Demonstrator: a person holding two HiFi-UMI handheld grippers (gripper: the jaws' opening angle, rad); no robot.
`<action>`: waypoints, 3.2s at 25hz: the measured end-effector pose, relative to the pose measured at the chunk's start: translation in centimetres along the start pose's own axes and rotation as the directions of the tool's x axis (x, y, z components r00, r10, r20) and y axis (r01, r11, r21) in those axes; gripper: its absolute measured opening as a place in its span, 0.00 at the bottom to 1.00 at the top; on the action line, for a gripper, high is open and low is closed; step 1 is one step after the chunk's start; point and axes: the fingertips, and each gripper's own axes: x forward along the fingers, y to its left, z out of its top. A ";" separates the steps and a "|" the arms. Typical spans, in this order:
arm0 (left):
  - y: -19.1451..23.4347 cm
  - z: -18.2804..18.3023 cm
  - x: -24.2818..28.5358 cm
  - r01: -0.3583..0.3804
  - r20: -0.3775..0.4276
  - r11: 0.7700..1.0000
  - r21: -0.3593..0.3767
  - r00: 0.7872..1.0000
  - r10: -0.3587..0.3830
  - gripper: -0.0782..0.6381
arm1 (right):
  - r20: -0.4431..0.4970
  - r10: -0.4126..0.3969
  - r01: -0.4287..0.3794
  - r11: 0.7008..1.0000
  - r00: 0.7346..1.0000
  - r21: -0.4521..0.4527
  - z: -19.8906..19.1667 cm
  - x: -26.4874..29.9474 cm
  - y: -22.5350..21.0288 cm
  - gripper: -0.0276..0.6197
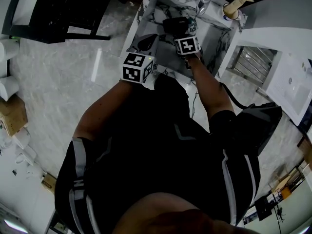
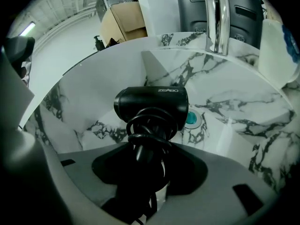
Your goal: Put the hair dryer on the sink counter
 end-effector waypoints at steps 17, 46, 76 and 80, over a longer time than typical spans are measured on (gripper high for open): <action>-0.4 -1.5 0.2 -0.009 -0.034 1.000 0.005 0.999 0.009 0.11 | -0.059 -0.047 0.048 0.999 0.997 0.025 -1.9 2.5 -1.1 0.40; -1.4 0.4 -1.5 0.065 -0.031 0.994 0.090 0.998 -0.063 0.11 | 0.014 -0.079 0.077 0.992 0.997 0.097 0.1 -1.4 -0.8 0.44; -2.0 15.0 -10.8 0.237 0.266 0.914 0.328 0.906 -0.330 0.11 | 0.689 -0.295 0.143 0.952 0.662 0.270 15.6 -32.3 7.7 0.36; -2.2 17.4 -12.2 0.249 0.301 0.911 0.330 0.886 -0.351 0.11 | 0.735 -0.312 0.168 0.949 0.602 0.266 16.4 -35.7 9.0 0.28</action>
